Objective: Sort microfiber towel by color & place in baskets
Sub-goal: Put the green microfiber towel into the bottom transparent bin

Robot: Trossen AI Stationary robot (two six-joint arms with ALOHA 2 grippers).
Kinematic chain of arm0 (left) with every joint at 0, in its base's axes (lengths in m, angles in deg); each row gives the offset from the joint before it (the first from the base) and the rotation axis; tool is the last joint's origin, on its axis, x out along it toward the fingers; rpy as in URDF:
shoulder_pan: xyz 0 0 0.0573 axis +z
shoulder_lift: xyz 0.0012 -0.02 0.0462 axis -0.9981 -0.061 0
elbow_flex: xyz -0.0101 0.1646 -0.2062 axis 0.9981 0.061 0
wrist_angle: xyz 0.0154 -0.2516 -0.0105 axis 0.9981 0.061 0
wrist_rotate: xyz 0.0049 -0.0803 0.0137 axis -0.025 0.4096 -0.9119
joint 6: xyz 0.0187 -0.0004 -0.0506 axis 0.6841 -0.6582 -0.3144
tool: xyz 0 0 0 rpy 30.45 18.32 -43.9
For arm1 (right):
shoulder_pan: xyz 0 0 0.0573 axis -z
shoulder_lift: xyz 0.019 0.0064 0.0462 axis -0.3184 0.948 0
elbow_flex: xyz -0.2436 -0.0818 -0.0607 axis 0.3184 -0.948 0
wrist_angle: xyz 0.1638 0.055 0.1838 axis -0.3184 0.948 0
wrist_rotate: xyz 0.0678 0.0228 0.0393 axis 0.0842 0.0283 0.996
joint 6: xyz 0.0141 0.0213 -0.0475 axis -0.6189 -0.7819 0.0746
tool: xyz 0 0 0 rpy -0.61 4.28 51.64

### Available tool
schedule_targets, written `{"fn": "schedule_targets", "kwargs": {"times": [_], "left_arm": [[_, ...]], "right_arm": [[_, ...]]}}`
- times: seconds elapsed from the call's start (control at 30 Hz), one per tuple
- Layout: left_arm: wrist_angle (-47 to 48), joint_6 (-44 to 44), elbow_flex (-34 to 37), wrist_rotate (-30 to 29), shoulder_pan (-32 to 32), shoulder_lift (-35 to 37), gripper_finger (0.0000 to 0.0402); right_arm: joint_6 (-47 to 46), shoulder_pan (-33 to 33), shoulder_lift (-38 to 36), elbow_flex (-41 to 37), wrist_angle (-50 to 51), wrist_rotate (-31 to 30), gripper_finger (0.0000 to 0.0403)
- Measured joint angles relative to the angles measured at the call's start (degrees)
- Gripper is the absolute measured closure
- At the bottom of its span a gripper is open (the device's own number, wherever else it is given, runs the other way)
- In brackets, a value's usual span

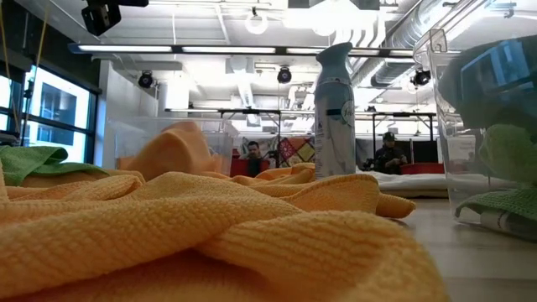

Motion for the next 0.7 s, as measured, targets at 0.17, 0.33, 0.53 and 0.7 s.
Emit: {"fn": "schedule_targets", "kwargs": {"times": [0.17,0.33,0.53,0.7], "left_arm": [[0.04,0.16,0.0,-0.06,0.0,0.0,0.0401],[0.13,1.11,0.0,-0.04,0.0,0.0,0.0401],[0.42,1.26,0.0,-0.04,0.0,0.0,0.0401],[0.42,2.2,0.0,0.13,0.0,0.0,0.0402]], "right_arm": [[-8.78,3.11,0.53,-4.49,-1.3,3.1,0.0403],[-9.79,4.48,4.21,-5.78,-1.34,11.97,0.0403],[-10.22,4.66,10.47,-5.76,-3.28,13.54,0.0403],[-10.08,4.91,14.97,-5.61,-5.85,13.65,0.0403]]}}
